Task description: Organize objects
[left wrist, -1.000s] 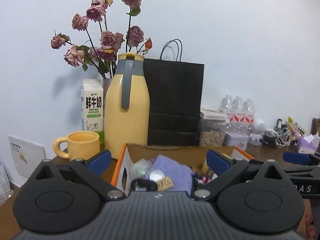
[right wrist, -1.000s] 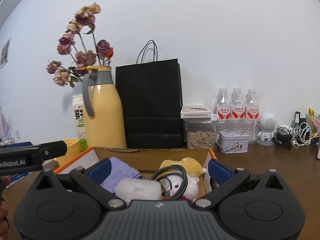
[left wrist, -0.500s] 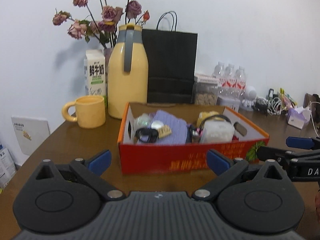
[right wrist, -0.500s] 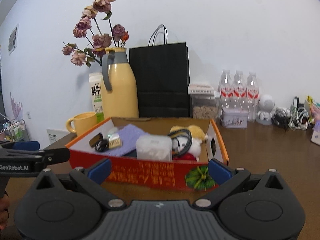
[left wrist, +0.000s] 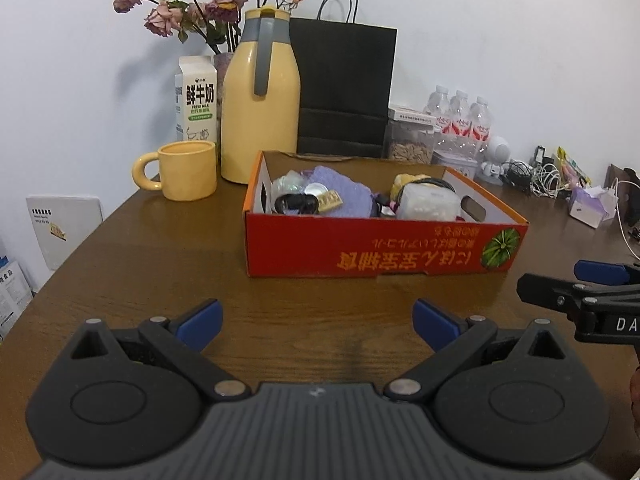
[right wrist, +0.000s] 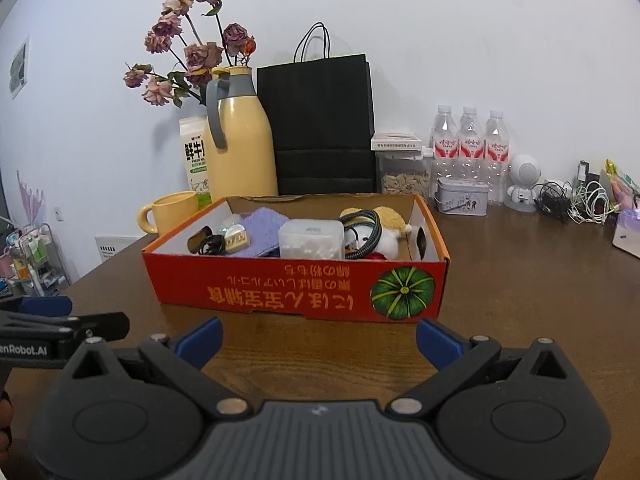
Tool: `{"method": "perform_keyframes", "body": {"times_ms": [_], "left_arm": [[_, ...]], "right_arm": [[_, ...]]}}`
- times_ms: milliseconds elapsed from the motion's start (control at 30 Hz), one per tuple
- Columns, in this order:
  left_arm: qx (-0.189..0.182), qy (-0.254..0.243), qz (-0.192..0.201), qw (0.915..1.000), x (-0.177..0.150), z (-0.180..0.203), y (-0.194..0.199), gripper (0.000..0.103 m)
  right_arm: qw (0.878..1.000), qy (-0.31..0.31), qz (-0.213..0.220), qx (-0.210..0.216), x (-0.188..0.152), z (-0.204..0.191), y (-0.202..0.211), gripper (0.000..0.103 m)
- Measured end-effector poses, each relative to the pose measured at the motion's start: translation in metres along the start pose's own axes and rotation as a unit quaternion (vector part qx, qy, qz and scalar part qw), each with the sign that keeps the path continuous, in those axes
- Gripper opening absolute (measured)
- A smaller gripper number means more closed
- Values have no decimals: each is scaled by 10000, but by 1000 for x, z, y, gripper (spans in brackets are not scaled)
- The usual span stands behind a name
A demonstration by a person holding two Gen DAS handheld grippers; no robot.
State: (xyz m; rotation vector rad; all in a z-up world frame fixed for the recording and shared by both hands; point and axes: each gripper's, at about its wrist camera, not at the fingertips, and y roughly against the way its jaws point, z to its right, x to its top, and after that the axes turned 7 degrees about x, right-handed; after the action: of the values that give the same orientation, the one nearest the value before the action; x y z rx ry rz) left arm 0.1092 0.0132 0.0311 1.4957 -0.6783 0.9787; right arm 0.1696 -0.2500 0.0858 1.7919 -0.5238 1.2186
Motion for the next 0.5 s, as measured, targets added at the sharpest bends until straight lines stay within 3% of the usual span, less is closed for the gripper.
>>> {"method": "perform_keyframes", "body": {"times_ms": [500], "left_arm": [[33,48,-5,10000,-2,-1,5,103]], "right_arm": [[10000,44,5,10,0,-3,5,103]]}}
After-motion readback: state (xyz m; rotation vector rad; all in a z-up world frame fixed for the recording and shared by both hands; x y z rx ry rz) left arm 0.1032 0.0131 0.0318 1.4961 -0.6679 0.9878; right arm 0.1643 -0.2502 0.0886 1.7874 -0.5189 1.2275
